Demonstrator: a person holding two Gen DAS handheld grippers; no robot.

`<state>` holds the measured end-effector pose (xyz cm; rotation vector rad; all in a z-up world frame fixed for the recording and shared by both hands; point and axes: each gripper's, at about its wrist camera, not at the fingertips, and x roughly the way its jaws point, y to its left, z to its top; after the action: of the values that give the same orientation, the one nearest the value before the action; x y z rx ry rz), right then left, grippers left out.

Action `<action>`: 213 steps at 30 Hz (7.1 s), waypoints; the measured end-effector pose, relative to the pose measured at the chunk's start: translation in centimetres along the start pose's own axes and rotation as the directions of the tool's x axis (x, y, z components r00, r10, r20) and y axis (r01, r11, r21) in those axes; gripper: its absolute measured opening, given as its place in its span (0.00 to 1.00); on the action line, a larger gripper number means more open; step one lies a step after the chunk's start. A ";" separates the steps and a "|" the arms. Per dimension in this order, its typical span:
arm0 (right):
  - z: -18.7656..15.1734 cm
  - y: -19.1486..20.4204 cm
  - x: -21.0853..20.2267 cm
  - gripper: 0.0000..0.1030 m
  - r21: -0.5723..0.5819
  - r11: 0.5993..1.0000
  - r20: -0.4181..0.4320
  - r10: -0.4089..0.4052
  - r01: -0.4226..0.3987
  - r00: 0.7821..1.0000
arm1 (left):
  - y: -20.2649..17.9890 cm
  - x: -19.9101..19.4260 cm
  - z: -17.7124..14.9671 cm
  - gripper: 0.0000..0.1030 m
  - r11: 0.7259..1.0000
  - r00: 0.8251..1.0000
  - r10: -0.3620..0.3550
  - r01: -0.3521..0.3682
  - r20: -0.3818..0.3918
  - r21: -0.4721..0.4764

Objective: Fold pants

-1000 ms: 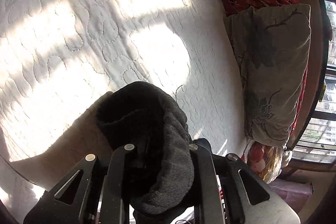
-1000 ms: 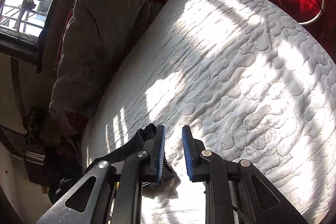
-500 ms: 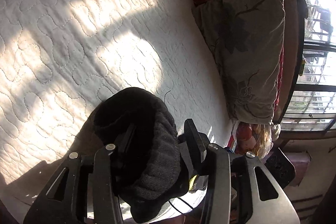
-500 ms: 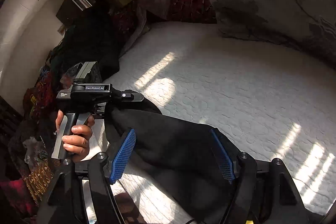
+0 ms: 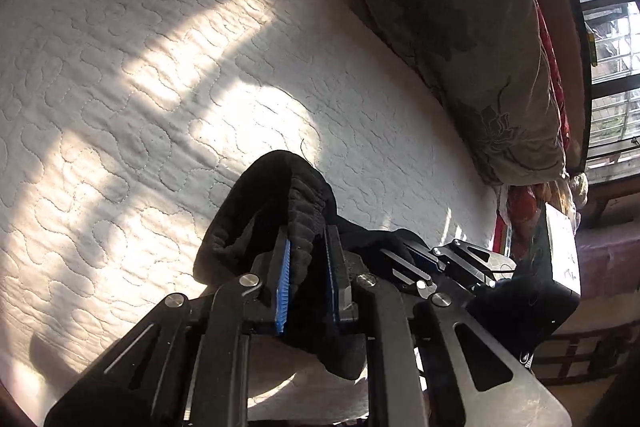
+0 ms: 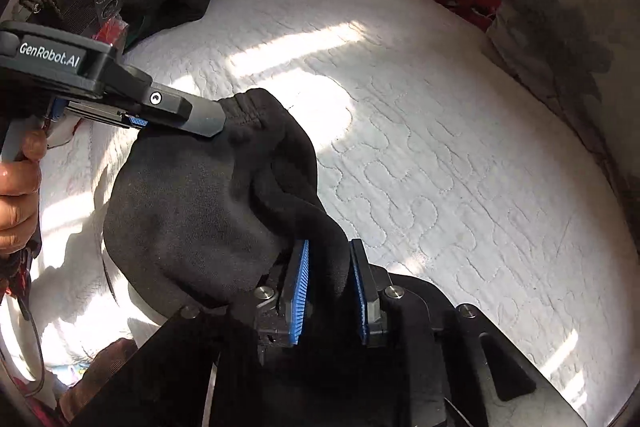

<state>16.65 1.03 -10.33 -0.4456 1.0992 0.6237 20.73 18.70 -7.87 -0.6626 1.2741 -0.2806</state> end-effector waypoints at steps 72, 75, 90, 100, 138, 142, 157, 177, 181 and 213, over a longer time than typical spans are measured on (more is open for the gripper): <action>-7.0 -11.4 -4.0 0.84 0.335 0.926 0.081 0.156 -0.175 0.984 | -5.7 4.0 3.2 0.62 0.846 0.912 0.411 -0.382 0.000 0.371; -6.1 -9.9 -1.7 0.86 0.267 0.949 -0.017 0.177 -0.166 0.984 | -5.2 6.3 3.2 0.62 0.846 0.903 0.424 -0.366 -0.073 0.389; -5.8 -9.3 -4.2 0.11 0.285 0.958 0.035 0.020 -0.029 0.999 | -1.0 3.7 -1.5 0.22 0.936 0.953 0.301 -0.287 -0.038 0.202; -4.9 -9.9 -4.3 0.69 0.351 0.925 0.113 0.115 -0.148 0.987 | -0.3 0.7 -0.8 0.24 0.979 0.984 0.177 -0.173 -0.029 0.105; -37.6 -23.2 -16.7 0.91 0.819 0.487 0.321 0.047 -0.303 0.946 | -26.9 19.9 -26.5 0.58 0.987 0.950 0.124 -0.088 -0.288 0.134; -36.6 -24.8 -14.4 0.92 0.812 0.457 0.350 0.115 -0.363 0.930 | -26.5 19.9 -26.4 0.58 0.994 0.954 0.099 -0.083 -0.282 0.067; -33.7 -26.5 -11.5 0.82 0.758 0.463 0.340 0.320 -0.459 0.884 | -25.1 19.8 -27.0 0.64 0.981 0.967 0.032 -0.079 -0.253 -0.177; -38.4 -29.2 -10.2 0.22 0.769 0.265 0.477 0.367 -0.581 0.798 | -27.1 21.7 -26.0 0.43 0.955 0.975 0.021 -0.085 -0.223 -0.283; -38.5 -29.2 -10.2 0.23 0.752 0.284 0.485 0.371 -0.595 0.791 | -26.7 22.1 -25.9 0.35 0.950 0.971 0.003 -0.077 -0.238 -0.304; -32.8 -21.9 -14.0 0.14 0.757 0.422 0.434 0.245 -0.498 0.867 | -25.2 20.1 -24.2 0.04 0.954 0.915 -0.208 0.111 -0.347 -0.279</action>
<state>4.55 -39.04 -9.81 0.7903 1.1125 0.4214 7.79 -19.22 -12.02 -0.9699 1.6413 -0.3966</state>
